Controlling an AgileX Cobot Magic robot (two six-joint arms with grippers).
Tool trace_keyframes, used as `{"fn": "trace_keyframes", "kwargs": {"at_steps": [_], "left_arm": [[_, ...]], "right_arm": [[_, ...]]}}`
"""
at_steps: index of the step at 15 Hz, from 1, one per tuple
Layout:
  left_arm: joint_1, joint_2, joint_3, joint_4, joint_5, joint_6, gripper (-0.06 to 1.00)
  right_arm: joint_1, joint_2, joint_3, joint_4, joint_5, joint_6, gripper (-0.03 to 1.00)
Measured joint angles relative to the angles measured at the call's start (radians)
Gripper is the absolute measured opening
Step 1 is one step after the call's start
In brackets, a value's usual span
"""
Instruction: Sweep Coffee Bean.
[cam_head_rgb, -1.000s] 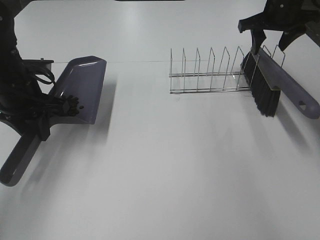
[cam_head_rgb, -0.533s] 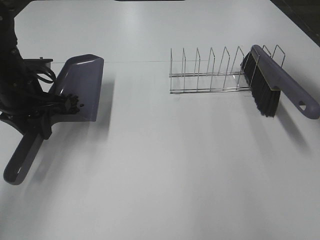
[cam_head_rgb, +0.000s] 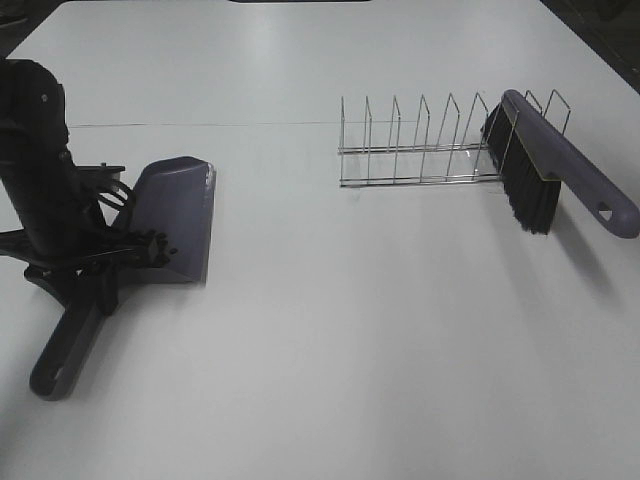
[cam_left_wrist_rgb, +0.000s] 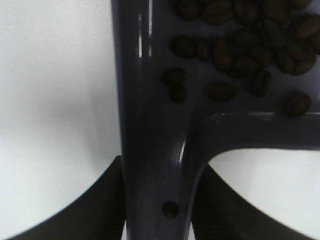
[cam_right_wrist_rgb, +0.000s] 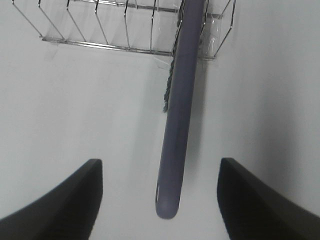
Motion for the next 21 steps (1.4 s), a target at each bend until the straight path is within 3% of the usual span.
{"fn": "trace_keyframes", "kwargs": {"at_steps": [9,12,13,18,21], "left_arm": [[0.000,0.011,-0.001,-0.043,-0.082,-0.007,0.35],[0.000,0.011,-0.003,-0.054,-0.097,-0.007,0.74],[0.000,0.010,-0.003,-0.048,-0.094,-0.006,0.81],[0.000,-0.005,0.000,-0.010,-0.065,-0.006,0.86],[0.000,-0.120,0.000,0.020,-0.062,-0.006,0.86]], "right_arm": [[0.000,-0.412,0.344,0.000,0.001,-0.004,0.57],[0.000,-0.502,0.434,0.000,0.000,-0.018,0.57],[0.000,-0.534,0.474,0.000,0.000,-0.019,0.57],[0.000,-0.695,0.699,0.009,-0.008,-0.019,0.57],[0.000,-0.858,0.905,0.018,-0.093,-0.019,0.57]]}}
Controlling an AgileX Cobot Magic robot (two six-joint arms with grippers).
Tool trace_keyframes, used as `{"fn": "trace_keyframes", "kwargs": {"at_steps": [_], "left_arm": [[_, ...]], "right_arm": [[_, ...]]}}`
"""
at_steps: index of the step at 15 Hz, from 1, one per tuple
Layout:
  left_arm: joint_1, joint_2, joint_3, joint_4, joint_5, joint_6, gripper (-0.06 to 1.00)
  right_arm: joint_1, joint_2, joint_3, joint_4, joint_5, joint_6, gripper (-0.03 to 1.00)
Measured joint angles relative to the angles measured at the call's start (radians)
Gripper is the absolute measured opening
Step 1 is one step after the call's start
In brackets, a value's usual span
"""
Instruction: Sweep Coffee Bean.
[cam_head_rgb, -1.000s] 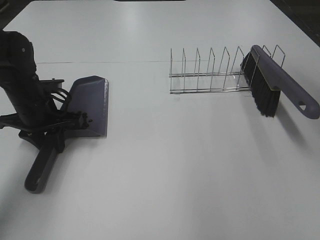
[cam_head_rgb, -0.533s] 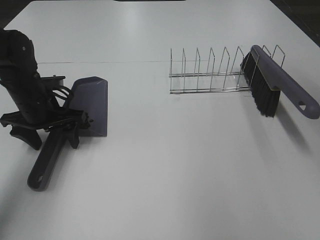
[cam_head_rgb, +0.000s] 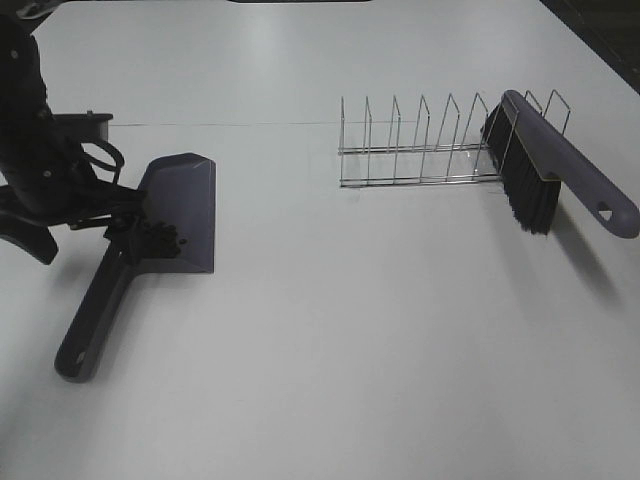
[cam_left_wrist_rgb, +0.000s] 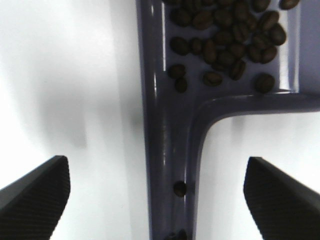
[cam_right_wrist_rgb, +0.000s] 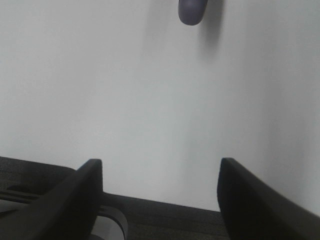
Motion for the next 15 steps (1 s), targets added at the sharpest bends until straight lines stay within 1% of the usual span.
{"fn": "trace_keyframes", "kwargs": {"at_steps": [2,5,7,8,9,11,12,15], "left_arm": [[0.000,-0.081,0.000,0.015,0.020,0.004,0.86],[0.000,-0.200,0.001,0.051,0.074,0.019,0.86],[0.000,-0.254,0.001,0.052,0.115,0.026,0.86],[0.000,-0.287,0.001,0.052,0.144,0.029,0.86],[0.000,-0.340,0.001,0.052,0.195,0.040,0.84],[0.000,-0.377,0.001,0.052,0.242,0.048,0.83],[0.000,-0.401,0.004,0.052,0.260,0.051,0.82],[0.000,-0.472,0.050,0.052,0.267,0.052,0.82]], "right_arm": [[0.000,-0.095,0.102,0.007,-0.038,0.000,0.57],[0.000,-0.225,0.216,0.035,-0.048,0.000,0.57],[0.000,-0.283,0.246,0.038,-0.042,0.000,0.57],[0.000,-0.317,0.250,0.039,-0.040,0.000,0.57],[0.000,-0.390,0.251,0.041,-0.039,0.000,0.57],[0.000,-0.439,0.263,0.053,-0.034,0.000,0.57],[0.000,-0.475,0.267,0.058,-0.029,0.000,0.57],[0.000,-0.546,0.267,0.060,-0.024,0.000,0.57]]}}
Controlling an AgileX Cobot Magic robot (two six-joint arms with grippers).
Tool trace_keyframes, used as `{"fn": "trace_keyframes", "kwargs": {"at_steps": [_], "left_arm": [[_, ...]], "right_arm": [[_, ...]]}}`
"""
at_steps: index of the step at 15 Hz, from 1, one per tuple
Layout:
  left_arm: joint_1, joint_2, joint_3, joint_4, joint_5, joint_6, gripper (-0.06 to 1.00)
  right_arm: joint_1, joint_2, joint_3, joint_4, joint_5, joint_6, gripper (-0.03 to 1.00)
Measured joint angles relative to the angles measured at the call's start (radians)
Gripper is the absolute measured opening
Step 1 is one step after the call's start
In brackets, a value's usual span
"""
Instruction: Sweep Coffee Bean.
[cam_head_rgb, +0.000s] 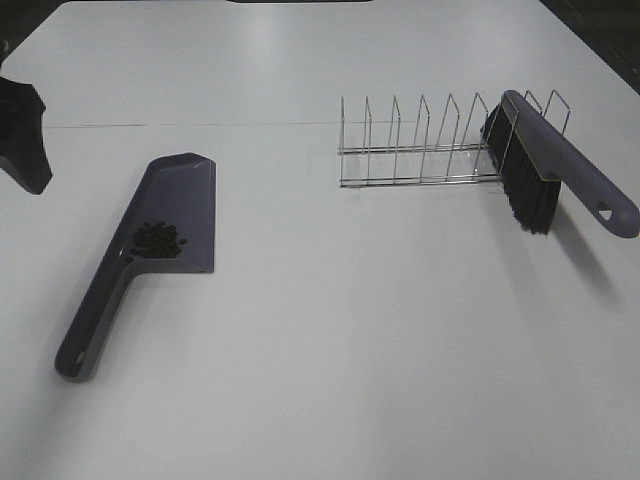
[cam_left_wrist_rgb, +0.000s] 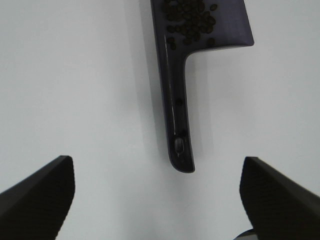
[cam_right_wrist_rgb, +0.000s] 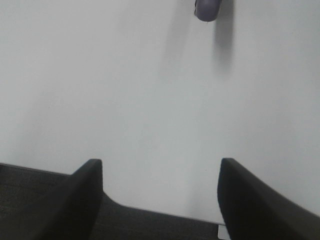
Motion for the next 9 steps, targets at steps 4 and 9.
{"fn": "trace_keyframes", "kwargs": {"at_steps": [4,9], "left_arm": [[0.000,-0.161,0.144,0.000,0.002,0.023,0.82],[0.000,-0.436,0.317,-0.008,0.005,0.026,0.81]], "right_arm": [[0.000,-0.082,0.005,0.001,0.003,0.000,0.57],[0.000,-0.130,0.006,-0.001,0.004,0.000,0.57]]}}
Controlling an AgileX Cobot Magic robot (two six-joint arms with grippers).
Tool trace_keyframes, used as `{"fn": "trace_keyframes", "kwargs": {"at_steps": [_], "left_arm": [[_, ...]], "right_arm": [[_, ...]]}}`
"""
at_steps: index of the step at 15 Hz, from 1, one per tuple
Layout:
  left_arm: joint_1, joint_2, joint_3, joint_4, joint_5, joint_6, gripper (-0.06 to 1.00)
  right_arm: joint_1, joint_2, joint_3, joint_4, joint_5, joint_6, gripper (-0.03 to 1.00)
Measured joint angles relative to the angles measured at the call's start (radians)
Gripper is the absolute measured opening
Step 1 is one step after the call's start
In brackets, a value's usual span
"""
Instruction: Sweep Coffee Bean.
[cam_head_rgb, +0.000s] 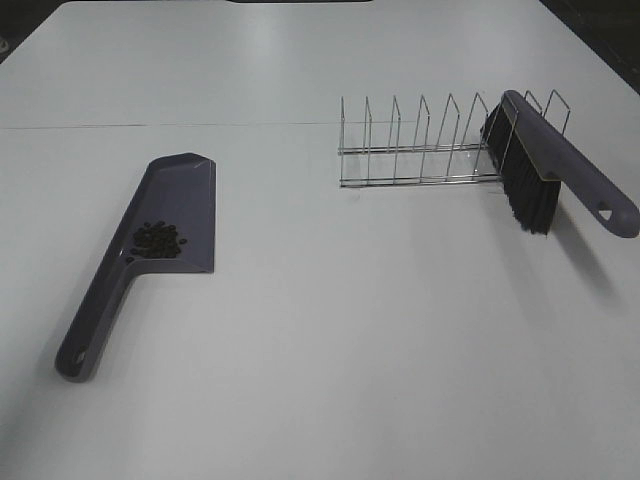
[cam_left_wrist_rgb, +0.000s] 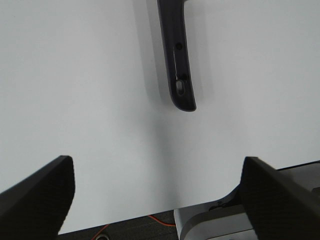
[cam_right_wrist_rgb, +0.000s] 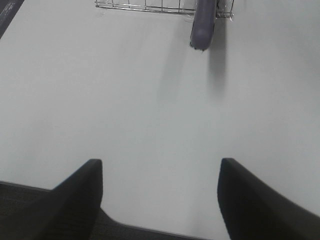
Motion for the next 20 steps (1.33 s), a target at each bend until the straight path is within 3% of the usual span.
{"fn": "trace_keyframes", "kwargs": {"at_steps": [9,15,20], "left_arm": [[0.000,-0.593,0.171,-0.004,0.018,0.006,0.81],[0.000,-0.773,0.180,-0.021,0.022,0.042,0.81],[0.000,-0.945,0.331,-0.093,0.047,0.045,0.81]], "right_arm": [[0.000,0.000,0.000,-0.001,0.000,0.000,0.57],[0.000,0.000,0.000,-0.001,0.000,0.000,0.57],[0.000,0.000,0.000,-0.001,0.000,0.000,0.57]]}}
